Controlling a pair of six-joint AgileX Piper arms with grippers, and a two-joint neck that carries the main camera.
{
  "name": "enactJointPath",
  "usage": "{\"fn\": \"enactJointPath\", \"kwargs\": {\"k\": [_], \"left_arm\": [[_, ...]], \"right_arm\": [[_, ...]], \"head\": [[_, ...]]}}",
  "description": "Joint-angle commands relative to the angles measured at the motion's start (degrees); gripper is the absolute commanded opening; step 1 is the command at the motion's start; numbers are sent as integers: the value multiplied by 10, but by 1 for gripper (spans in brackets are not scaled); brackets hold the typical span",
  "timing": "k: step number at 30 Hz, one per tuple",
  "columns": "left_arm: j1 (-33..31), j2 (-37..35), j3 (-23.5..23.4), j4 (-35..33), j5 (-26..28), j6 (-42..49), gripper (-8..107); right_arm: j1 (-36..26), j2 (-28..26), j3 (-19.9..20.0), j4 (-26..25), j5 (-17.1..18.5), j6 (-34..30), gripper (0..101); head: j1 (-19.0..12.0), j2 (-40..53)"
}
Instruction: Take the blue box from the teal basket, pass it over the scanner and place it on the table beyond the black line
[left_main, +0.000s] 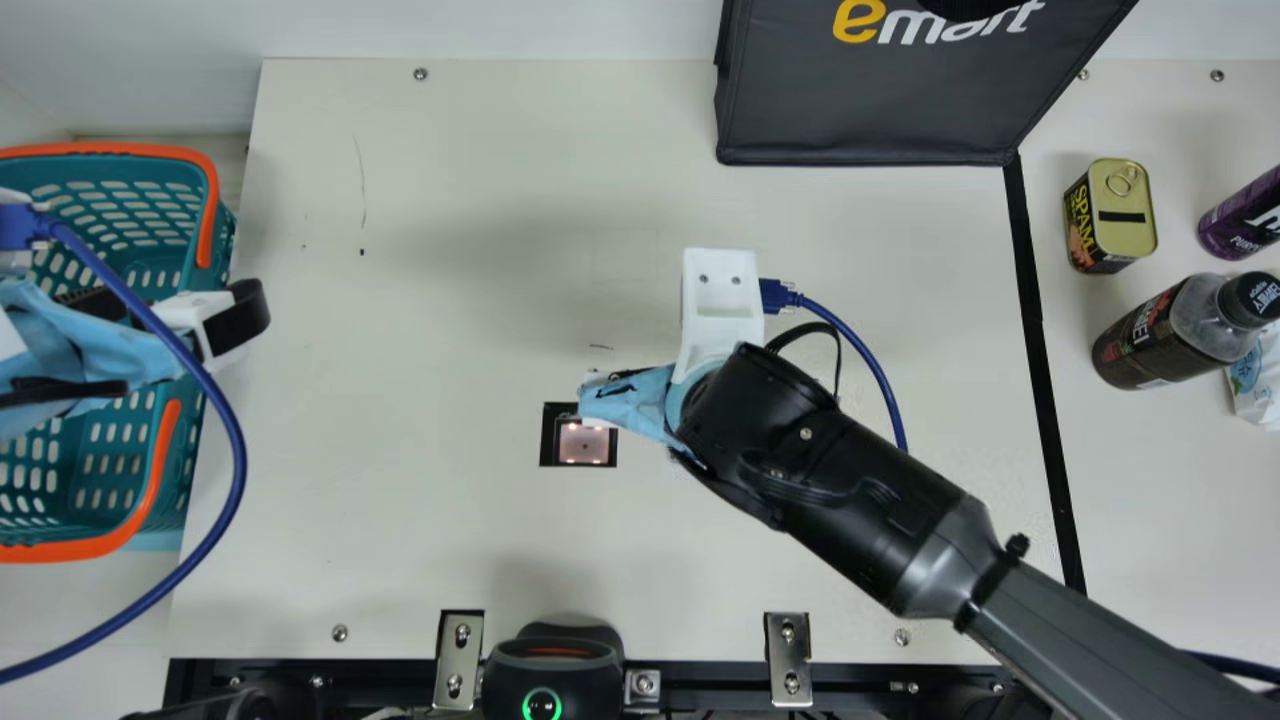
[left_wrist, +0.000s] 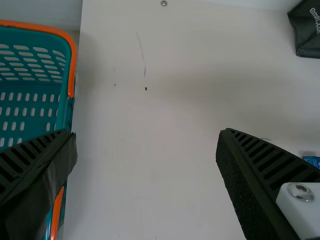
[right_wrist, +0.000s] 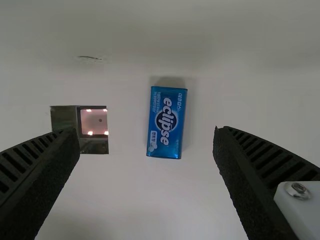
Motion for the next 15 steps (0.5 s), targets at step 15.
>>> {"fn": "enactJointPath", "kwargs": {"k": [15], "left_arm": [[0, 0, 0, 0, 0, 0, 90]], "right_arm": [[-37, 42, 45, 45, -43, -55, 95]], "head": [[-17, 0]]}}
